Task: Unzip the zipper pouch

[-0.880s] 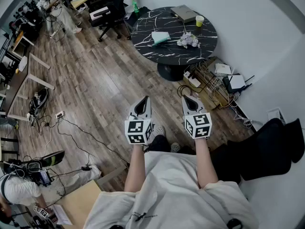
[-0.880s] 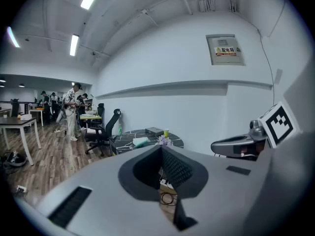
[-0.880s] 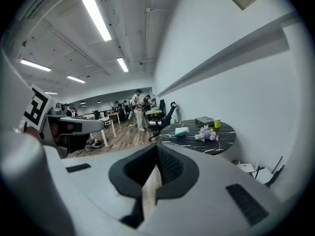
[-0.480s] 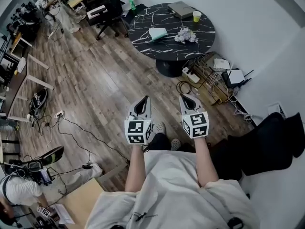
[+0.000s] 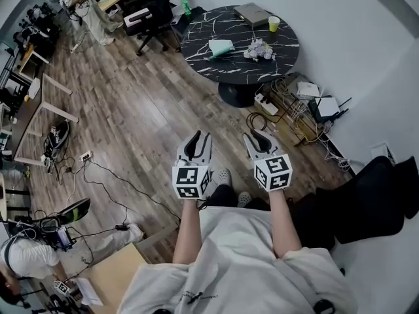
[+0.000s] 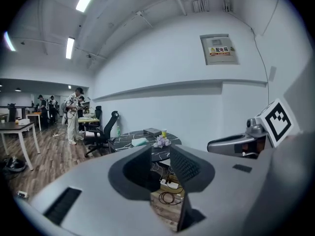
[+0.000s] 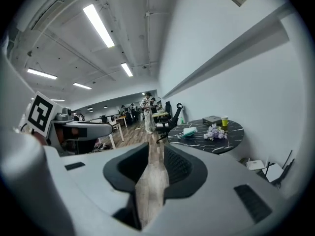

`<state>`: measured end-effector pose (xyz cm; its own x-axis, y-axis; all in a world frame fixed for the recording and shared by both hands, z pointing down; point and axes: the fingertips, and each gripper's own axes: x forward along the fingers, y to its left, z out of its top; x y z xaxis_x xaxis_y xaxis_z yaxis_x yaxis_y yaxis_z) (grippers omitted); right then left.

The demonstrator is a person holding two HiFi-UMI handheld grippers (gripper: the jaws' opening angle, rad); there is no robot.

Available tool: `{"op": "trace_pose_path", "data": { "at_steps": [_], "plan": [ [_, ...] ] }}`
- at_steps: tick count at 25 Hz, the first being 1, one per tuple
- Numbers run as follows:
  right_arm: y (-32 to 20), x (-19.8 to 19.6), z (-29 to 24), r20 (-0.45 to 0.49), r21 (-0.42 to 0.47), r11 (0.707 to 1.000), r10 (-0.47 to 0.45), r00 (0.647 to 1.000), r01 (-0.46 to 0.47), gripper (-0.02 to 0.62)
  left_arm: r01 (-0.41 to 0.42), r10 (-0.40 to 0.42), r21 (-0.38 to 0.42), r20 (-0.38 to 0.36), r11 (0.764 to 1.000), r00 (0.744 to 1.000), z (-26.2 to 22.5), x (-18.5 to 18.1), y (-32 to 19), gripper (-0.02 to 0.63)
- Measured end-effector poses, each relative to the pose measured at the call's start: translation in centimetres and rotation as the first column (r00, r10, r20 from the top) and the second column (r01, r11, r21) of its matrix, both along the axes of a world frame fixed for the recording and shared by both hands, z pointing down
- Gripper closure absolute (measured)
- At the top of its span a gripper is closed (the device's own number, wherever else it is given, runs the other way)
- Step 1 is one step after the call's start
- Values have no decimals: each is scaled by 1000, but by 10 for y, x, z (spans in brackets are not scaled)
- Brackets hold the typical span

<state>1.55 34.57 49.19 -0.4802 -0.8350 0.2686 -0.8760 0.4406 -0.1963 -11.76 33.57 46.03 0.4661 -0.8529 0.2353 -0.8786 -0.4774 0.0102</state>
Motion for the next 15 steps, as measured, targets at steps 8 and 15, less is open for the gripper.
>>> {"op": "trace_pose_path", "data": {
  "at_steps": [8, 15],
  "plan": [
    [1, -14, 1, 34, -15, 1000, -25, 999, 25, 445, 42, -41, -34, 46, 999, 998, 2, -20, 0, 472],
    [-15, -6, 18, 40, -29, 999, 39, 998, -38, 437, 31, -30, -52, 23, 998, 999, 16, -22, -19, 472]
  ]
}}
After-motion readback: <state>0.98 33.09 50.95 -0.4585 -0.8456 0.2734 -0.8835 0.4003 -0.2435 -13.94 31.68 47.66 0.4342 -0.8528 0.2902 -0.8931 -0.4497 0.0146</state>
